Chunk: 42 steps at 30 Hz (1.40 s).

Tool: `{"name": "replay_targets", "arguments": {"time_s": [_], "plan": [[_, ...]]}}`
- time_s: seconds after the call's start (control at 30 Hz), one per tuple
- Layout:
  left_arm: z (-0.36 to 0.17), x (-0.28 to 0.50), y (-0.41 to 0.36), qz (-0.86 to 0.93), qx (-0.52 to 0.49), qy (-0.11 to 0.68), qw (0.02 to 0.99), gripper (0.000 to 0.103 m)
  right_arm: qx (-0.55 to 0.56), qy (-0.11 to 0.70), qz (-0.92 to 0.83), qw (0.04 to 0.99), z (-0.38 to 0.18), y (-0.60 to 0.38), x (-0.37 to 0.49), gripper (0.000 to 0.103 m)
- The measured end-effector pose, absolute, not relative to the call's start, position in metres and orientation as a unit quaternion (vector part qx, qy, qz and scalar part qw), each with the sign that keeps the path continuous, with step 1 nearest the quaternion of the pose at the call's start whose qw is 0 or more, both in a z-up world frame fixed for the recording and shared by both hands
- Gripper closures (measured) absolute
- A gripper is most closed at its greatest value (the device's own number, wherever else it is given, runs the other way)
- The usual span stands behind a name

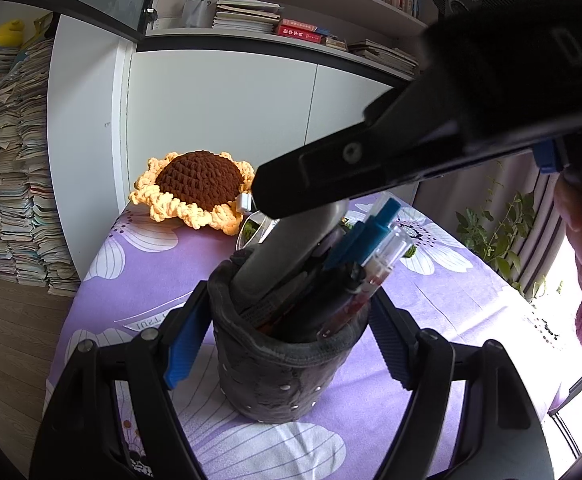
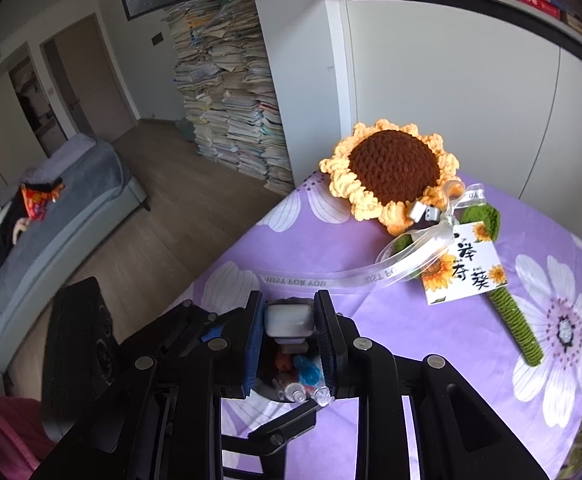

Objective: Organize stationery
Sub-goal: 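Open the right tool and withdraw it from the cup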

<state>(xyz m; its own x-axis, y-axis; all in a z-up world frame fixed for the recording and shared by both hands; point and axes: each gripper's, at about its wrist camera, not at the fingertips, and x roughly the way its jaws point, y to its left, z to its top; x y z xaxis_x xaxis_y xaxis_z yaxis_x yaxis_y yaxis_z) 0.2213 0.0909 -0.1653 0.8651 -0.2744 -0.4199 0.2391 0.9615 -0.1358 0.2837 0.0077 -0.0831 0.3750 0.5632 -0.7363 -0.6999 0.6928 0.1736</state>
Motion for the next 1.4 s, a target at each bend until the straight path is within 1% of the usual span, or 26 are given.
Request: {"name": "replay_targets", "arguments": {"time_s": [0.1, 0.23, 0.4, 0.47, 0.53, 0.6, 0.67, 0.77, 0.93, 1.07, 1.4], "plan": [[-0.165, 0.222, 0.092, -0.133, -0.040, 0.223, 0.965, 0.028, -0.060, 0.416, 0.386, 0.821, -0.080, 0.000, 0.286, 0.076], [-0.165, 0.222, 0.092, -0.133, -0.040, 0.223, 0.965, 0.028, -0.031, 0.391, 0.378, 0.838, -0.067, -0.019, 0.281, 0.071], [-0.165, 0.222, 0.092, -0.133, -0.040, 0.223, 0.965, 0.028, -0.016, 0.373, 0.348, 0.860, -0.063, -0.045, 0.273, 0.070], [-0.165, 0.222, 0.092, -0.133, -0.040, 0.223, 0.965, 0.028, -0.008, 0.373, 0.335, 0.865, -0.068, -0.058, 0.268, 0.069], [-0.165, 0.222, 0.092, -0.133, -0.040, 0.223, 0.965, 0.028, 0.007, 0.381, 0.321, 0.867, -0.079, -0.073, 0.266, 0.064], [-0.165, 0.222, 0.091, -0.134, -0.040, 0.225, 0.964, 0.027, 0.025, 0.396, 0.305, 0.866, -0.091, -0.089, 0.265, 0.064], [-0.165, 0.222, 0.092, -0.133, -0.040, 0.226, 0.964, 0.021, 0.047, 0.410, 0.286, 0.865, -0.104, -0.107, 0.265, 0.064], [-0.165, 0.222, 0.092, -0.133, -0.040, 0.226, 0.964, 0.017, 0.085, 0.422, 0.250, 0.867, -0.121, -0.137, 0.264, 0.064], [-0.165, 0.221, 0.092, -0.132, -0.040, 0.226, 0.964, 0.017, 0.147, 0.454, 0.201, 0.856, -0.152, -0.177, 0.264, 0.064], [-0.165, 0.221, 0.092, -0.132, -0.040, 0.227, 0.964, 0.017, 0.172, 0.459, 0.181, 0.852, -0.161, -0.195, 0.261, 0.064], [-0.165, 0.221, 0.093, -0.132, -0.042, 0.229, 0.964, 0.017, 0.172, 0.468, 0.176, 0.849, -0.170, -0.199, 0.260, 0.064]]}}
